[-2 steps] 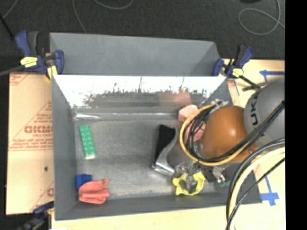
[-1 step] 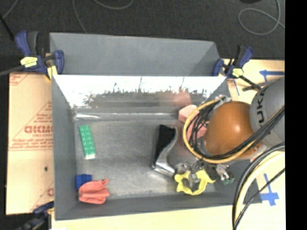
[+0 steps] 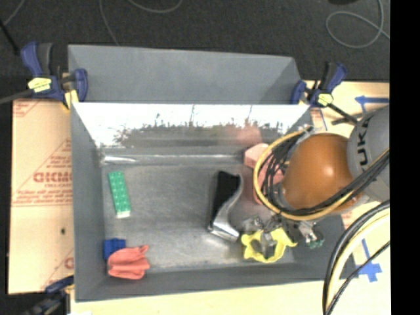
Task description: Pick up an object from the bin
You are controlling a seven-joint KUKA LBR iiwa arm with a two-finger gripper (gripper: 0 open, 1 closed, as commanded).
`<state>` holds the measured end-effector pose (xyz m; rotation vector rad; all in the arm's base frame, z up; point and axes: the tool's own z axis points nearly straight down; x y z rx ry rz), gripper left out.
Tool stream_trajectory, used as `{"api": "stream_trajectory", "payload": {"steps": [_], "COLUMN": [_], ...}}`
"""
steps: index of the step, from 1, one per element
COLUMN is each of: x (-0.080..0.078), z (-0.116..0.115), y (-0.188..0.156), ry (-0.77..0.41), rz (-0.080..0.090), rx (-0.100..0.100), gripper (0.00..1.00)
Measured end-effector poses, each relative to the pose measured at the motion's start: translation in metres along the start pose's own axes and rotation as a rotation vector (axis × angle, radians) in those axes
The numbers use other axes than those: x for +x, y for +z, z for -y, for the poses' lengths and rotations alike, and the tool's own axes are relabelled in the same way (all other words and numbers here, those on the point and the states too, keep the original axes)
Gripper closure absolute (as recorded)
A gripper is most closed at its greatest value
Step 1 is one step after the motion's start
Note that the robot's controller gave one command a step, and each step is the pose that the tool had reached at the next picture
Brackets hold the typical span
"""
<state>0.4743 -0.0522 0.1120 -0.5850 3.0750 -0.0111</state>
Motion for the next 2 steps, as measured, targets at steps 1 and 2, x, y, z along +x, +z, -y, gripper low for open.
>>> {"api": "stream_trajectory", "payload": {"steps": [1, 2], "x": [0.001, 0.000], "z": [0.000, 0.000], "y": [-0.015, -0.029], "ry": [0.001, 0.001], "rz": [-0.004, -0.002], "rx": [-0.002, 0.000], "gripper": [1.00, 1.00]}}
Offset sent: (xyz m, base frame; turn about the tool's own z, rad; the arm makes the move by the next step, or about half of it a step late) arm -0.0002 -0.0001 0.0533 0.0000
